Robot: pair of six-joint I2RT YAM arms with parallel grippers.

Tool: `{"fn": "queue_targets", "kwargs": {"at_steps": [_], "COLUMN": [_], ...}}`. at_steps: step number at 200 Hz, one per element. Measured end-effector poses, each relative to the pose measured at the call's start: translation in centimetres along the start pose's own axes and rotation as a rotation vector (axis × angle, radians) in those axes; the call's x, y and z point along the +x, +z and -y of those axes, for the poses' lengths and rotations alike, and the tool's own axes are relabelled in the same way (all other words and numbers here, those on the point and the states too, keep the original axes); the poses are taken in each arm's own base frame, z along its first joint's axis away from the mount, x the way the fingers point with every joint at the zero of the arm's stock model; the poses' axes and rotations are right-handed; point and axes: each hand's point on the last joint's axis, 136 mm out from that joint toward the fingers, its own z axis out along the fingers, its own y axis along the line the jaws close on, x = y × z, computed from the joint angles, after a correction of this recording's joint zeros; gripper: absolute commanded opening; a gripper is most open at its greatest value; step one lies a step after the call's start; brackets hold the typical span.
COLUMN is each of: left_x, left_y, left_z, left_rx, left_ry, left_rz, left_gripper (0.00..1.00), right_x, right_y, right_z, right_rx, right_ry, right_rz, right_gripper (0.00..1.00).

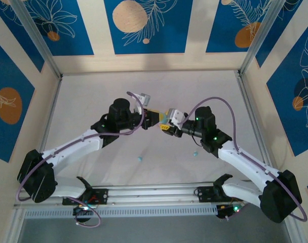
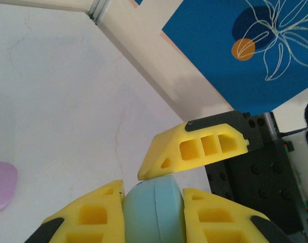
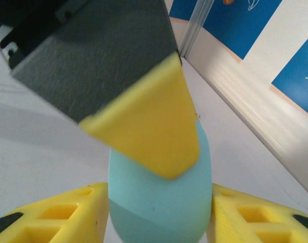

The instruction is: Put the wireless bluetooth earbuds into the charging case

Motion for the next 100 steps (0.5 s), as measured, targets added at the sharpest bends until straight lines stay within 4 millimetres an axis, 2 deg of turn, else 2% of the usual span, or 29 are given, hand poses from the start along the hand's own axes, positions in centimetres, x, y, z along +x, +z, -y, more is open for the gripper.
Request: {"fn": "queue_targets", "kwargs": {"at_steps": [47,100], "left_x": [-1.5,-1.5], "left_y": [-0.7,-0.7], "left_z": [1.5,2.3], "left_rx": [0.054,0.096], "left_ry": [-0.092,-0.152], "left_rz": [0.050,0.047], "left_gripper": [0.11,0.11], "right_x": [-0.7,-2.0], "right_y": [-1.6,-1.8], "right_z": [1.4,0.8], "right_rx": [-0.004,-0.055], "right_ry": [0.006,0.012], "right_rz": [0.067,0.126], "right_gripper": [0.52,0.52]}}
